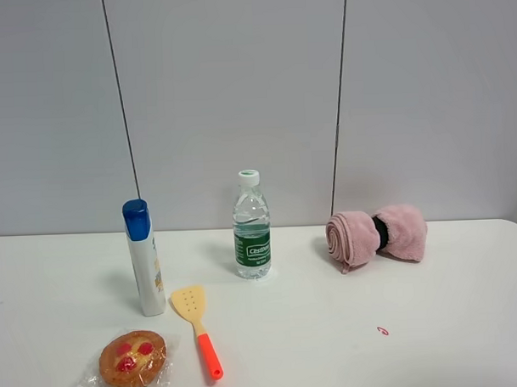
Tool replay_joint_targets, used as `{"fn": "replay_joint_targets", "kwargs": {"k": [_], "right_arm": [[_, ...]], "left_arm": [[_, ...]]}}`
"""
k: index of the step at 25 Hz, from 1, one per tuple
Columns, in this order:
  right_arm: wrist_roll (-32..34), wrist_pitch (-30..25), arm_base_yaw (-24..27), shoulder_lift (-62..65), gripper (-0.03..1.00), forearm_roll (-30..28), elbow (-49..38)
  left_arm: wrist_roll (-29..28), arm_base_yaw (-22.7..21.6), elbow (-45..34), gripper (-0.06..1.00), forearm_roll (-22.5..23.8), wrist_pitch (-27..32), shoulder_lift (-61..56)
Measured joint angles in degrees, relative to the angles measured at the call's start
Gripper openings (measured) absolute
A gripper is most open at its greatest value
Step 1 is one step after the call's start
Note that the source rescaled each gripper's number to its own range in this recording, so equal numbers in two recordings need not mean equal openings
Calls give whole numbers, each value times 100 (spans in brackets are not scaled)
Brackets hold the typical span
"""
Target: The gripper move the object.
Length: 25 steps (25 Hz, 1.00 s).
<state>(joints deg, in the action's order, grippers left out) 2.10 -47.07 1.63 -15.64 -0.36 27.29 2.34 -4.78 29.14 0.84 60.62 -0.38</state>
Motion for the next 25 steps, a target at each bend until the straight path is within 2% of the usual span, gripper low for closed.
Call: {"fn": "replay_joint_targets", "kwargs": {"k": [3, 6, 10, 14, 15, 20, 25], "right_arm": [[120, 332, 0, 295, 81, 36, -145], [270, 288, 0, 365, 81, 36, -118], [299, -427, 0, 318, 81, -88, 170], [300, -1450, 0, 272, 81, -150, 225], [300, -1539, 0, 272, 81, -150, 225], [300, -1432, 0, 548, 81, -151, 132], [300, -1413, 0, 1464, 81, -156, 127]], "left_arm": [[0, 0, 0, 100, 0, -2, 0], [0, 0, 0, 100, 0, -2, 0], [0, 0, 0, 100, 0, -2, 0], [0, 0, 0, 100, 0, -2, 0], [0, 0, 0, 100, 0, -2, 0], [0, 0, 0, 100, 0, -2, 0], [0, 0, 0, 100, 0, -2, 0]]}}
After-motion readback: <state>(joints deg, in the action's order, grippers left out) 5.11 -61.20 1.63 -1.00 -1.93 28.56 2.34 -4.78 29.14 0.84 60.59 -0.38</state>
